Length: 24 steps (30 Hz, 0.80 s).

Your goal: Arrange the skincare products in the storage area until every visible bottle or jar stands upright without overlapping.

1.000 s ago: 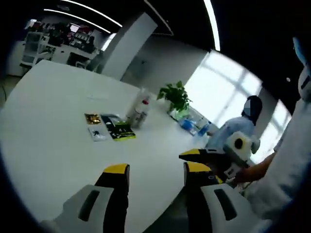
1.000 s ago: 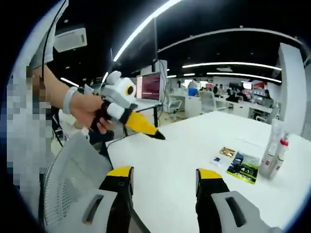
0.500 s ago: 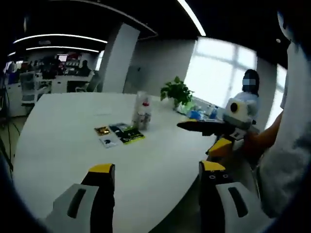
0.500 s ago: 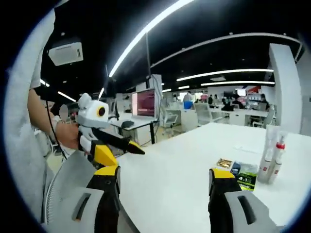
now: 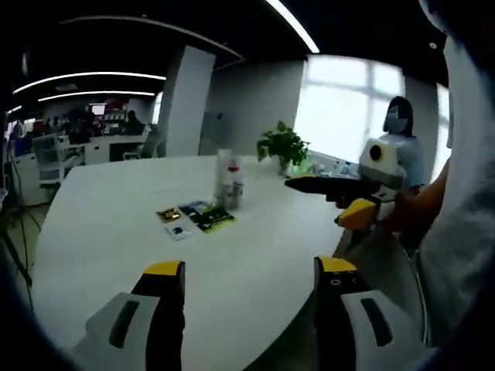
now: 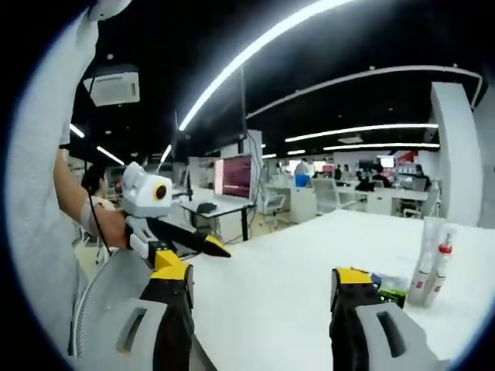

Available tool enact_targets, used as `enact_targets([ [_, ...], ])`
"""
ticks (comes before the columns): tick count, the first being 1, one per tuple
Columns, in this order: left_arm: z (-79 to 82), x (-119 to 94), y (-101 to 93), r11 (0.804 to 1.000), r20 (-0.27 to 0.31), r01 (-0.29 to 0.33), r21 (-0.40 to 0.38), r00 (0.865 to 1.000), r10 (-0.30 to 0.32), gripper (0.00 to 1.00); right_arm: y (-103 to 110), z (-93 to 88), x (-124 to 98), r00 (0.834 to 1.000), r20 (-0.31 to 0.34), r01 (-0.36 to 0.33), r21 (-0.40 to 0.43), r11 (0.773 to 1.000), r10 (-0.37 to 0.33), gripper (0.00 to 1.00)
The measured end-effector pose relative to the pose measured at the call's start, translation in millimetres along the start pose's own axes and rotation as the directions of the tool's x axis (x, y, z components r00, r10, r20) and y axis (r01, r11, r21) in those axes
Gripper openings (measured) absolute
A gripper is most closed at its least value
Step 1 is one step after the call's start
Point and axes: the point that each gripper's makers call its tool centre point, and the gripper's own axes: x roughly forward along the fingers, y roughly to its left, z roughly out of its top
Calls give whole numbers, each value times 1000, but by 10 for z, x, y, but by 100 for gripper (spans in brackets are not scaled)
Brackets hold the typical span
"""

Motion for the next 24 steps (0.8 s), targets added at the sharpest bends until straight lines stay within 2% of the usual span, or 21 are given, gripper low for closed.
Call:
enact_targets([
  [2,-8,-4,12,1000,-4,-3,22,1000,3,62,46,-77,-10,998,-50,-27,24,999,28,54],
  [3,-10,-6,11,999,-7,-3,41,1000,3,62,44,-81,-10,998,-53,-26,23,999,27,52],
  [5,-8,-6,9,998,-7,4,62,1000,-3,64,23,-115,-10,998,-67,-9,-40,999,7,56],
  [8,43,-22,21,999,26,19,45,999,-21,70,41,-157,-28,997,-74,-13,-42,999,10,58],
  [11,85,-33,59,999,57,14,36,998,-16,81,10,-147,-37,998,-63,4,-50,999,-7,66],
  [13,98,-43,95,999,70,2,42,998,-5,85,-36,-106,-43,999,-24,26,-20,999,-26,72],
  [15,74,-60,138,999,68,-7,36,998,4,86,-71,-104,-39,999,-18,40,-19,999,-41,82],
  [18,15,-75,156,995,48,-18,100,999,13,92,-139,-147,-22,997,-33,71,2,997,-71,99],
  [22,-60,-53,171,996,38,-27,80,999,24,99,-149,-154,-25,997,-33,75,0,997,-75,99],
  [24,-78,-30,178,993,32,-42,114,999,39,99,-134,-140,-14,997,-27,70,-1,998,-70,99],
])
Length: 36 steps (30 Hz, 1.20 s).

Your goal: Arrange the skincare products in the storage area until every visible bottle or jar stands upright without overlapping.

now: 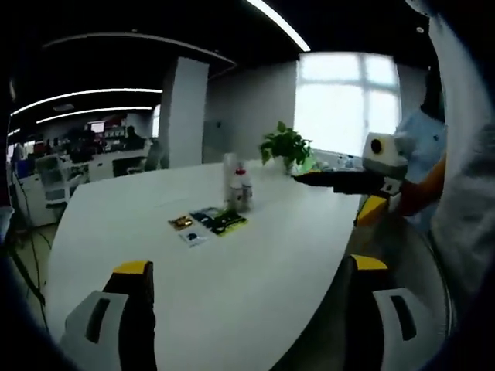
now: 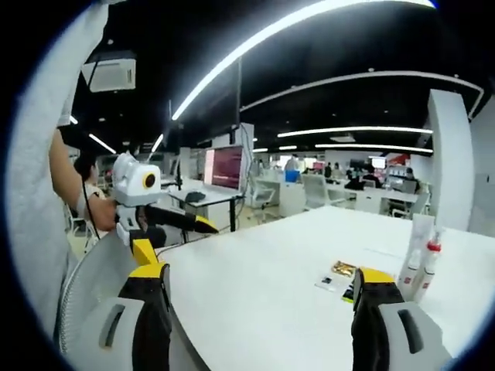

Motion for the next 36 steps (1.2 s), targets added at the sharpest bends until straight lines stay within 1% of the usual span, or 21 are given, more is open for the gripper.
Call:
enact_targets([
  [2,3,26,-39,1000,11,18,10,1000,-18,99,17,-9,10,1000,-4,-2,-8,1000,2,99],
  [4,0,33,-60,999,5,20,33,1000,-20,99,27,-38,21,1000,-12,-3,-11,1000,3,99],
  [7,-10,29,-44,999,9,21,27,1000,-21,99,29,-74,32,1000,-27,0,-20,1000,0,99],
  [9,-21,25,12,1000,12,1,18,1000,-1,99,24,-98,39,999,-40,4,-19,1000,-4,99],
  [12,14,13,80,1000,35,-23,-13,999,23,99,11,-115,44,999,-47,9,-21,1000,-10,97],
  [16,22,4,103,999,40,-35,-21,999,36,99,-14,-156,44,998,-63,23,-26,999,-24,95],
  [20,-22,11,116,999,22,-38,-35,999,39,99,-33,-178,45,997,-74,35,-33,999,-37,93],
  [23,-7,14,97,999,31,-30,-28,999,31,99,-38,-191,47,996,-81,39,-35,999,-42,92],
  [25,-34,20,97,999,15,-32,-30,999,32,99,-39,-202,45,996,-85,38,-32,999,-41,92],
  [28,-13,18,92,999,27,-33,-14,999,34,99,-42,-199,44,996,-85,40,-27,999,-42,91],
  [32,-36,18,102,999,15,-39,-14,999,39,99,-41,-204,42,995,-87,38,-21,999,-40,90],
  [36,-34,21,103,999,16,-39,-15,999,39,99,-36,-210,46,995,-89,37,-18,999,-38,90],
])
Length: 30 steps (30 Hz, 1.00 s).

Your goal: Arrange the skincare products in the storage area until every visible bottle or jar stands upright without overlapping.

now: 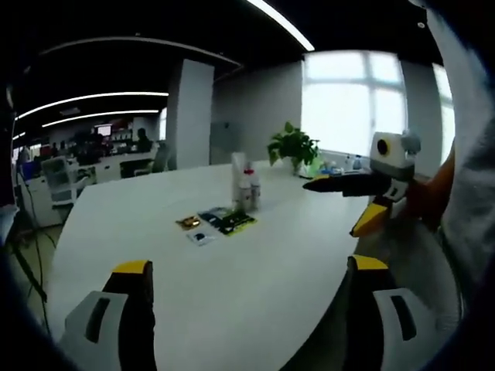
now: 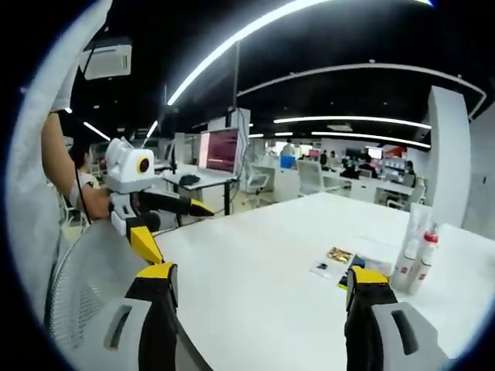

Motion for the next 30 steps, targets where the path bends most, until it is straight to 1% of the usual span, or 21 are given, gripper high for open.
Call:
enact_targets([
  [5,-37,14,-11,1000,-17,2,5,1000,-2,99,-12,-9,-3,1000,-4,4,6,1000,-4,89],
  [7,-41,14,-9,1000,-18,-2,13,1000,2,99,-1,-23,1,1000,-11,-3,17,1000,3,88],
  [19,-40,5,49,999,-19,-35,17,999,35,99,73,-63,24,999,-31,-39,22,999,40,86],
  [30,-50,13,27,999,-24,-27,18,999,28,99,19,-33,7,1000,-14,-22,44,999,23,87],
])
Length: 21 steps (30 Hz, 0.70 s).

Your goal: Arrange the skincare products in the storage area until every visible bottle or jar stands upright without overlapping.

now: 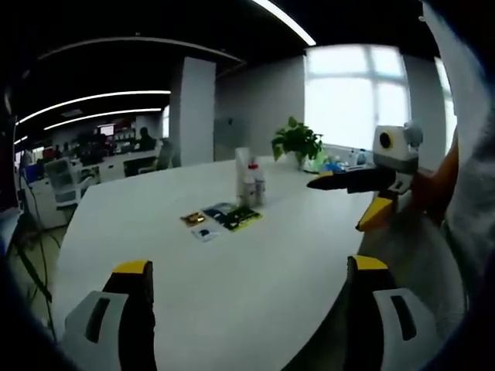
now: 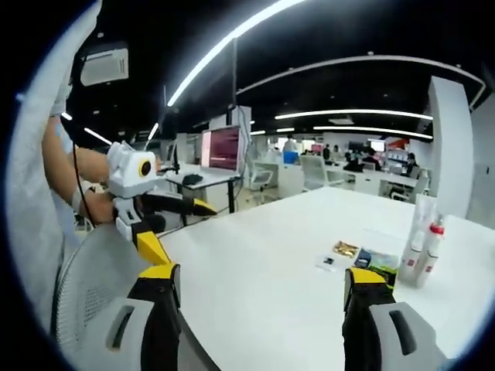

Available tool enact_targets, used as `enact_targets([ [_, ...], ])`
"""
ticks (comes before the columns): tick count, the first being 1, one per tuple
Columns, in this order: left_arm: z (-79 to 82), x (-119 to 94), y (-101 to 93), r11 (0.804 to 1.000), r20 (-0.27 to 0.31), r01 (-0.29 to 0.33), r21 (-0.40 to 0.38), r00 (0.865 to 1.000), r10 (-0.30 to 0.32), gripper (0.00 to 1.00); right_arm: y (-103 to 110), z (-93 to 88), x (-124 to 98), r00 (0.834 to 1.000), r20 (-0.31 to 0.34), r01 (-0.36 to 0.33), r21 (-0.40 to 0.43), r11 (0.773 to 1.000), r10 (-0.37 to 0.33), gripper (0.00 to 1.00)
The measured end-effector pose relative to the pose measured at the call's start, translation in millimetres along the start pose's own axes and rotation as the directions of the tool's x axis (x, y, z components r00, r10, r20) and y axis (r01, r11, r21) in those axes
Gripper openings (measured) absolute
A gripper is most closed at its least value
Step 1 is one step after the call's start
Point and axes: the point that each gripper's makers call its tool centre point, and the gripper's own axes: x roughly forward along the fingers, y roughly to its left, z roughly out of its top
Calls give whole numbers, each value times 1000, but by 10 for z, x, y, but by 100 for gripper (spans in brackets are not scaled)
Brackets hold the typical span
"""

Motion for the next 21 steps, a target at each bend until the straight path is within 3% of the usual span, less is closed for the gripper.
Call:
enact_targets([
  [21,-12,3,-2,1000,-6,2,1,1000,-2,99,-5,-12,5,1000,-4,1,5,1000,-1,86],
])
